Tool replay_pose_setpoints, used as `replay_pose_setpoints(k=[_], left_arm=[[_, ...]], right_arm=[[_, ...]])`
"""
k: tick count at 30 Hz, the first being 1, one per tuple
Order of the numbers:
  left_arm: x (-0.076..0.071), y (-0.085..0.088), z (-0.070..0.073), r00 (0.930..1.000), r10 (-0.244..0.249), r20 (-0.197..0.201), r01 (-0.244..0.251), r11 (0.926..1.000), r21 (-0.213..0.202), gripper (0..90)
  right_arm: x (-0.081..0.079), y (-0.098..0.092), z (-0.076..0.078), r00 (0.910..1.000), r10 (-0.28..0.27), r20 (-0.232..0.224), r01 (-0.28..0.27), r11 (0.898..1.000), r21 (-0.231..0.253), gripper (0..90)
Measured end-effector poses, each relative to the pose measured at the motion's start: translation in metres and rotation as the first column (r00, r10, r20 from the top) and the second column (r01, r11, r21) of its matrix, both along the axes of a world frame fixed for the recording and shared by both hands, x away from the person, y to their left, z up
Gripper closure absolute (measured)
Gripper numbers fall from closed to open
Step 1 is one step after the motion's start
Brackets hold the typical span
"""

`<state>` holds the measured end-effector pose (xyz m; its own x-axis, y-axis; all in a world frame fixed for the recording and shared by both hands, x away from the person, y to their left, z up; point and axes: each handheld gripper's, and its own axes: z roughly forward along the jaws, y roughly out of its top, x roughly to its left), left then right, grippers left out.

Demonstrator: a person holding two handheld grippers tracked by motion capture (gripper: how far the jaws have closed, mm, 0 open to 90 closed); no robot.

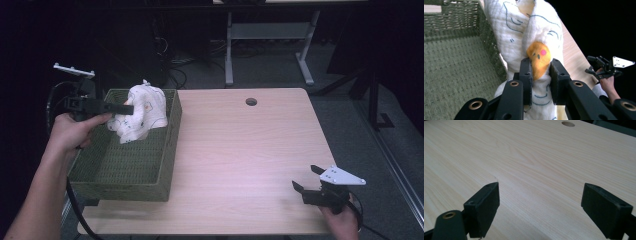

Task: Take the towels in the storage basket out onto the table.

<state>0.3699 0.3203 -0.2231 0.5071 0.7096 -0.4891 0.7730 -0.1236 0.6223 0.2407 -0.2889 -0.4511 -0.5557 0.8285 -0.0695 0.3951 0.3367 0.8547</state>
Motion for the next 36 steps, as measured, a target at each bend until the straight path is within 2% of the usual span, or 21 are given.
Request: replay_pose_setpoints(k=[11, 16, 17, 20, 36], left_arm=[[0.006, -0.033, 0.004, 0.9982, -0.06, 0.008, 0.06, 0.9981, -0.013, 73.8], [0.012, -0.059, -0.002, 0.9943, -0.107, -0.002, 0.107, 0.9942, -0.012, 73.8], [0.012, -0.059, -0.002, 0.9943, -0.107, -0.002, 0.107, 0.9942, -0.012, 73.7], [0.016, -0.073, -0.007, 0.992, -0.126, -0.01, 0.126, 0.992, -0.012, 73.7], [0.022, -0.117, -0.018, 0.9804, -0.195, -0.028, 0.195, 0.9808, -0.011, 73.6]], right_arm=[[0.0, 0.001, 0.0, 1.0, 0.004, 0.004, -0.004, 1.0, -0.002, 14.8], [0.0, 0.002, 0.001, 1.0, 0.006, 0.002, -0.006, 1.0, -0.006, 14.8], [0.0, 0.002, 0.001, 1.0, 0.006, 0.002, -0.006, 1.0, -0.006, 14.8], [0.0, 0.002, 0.001, 0.9999, 0.011, 0.003, -0.011, 1.0, -0.01, 14.7], [0.0, 0.002, 0.001, 0.9999, 0.015, 0.001, -0.015, 1.0, -0.008, 14.7]])
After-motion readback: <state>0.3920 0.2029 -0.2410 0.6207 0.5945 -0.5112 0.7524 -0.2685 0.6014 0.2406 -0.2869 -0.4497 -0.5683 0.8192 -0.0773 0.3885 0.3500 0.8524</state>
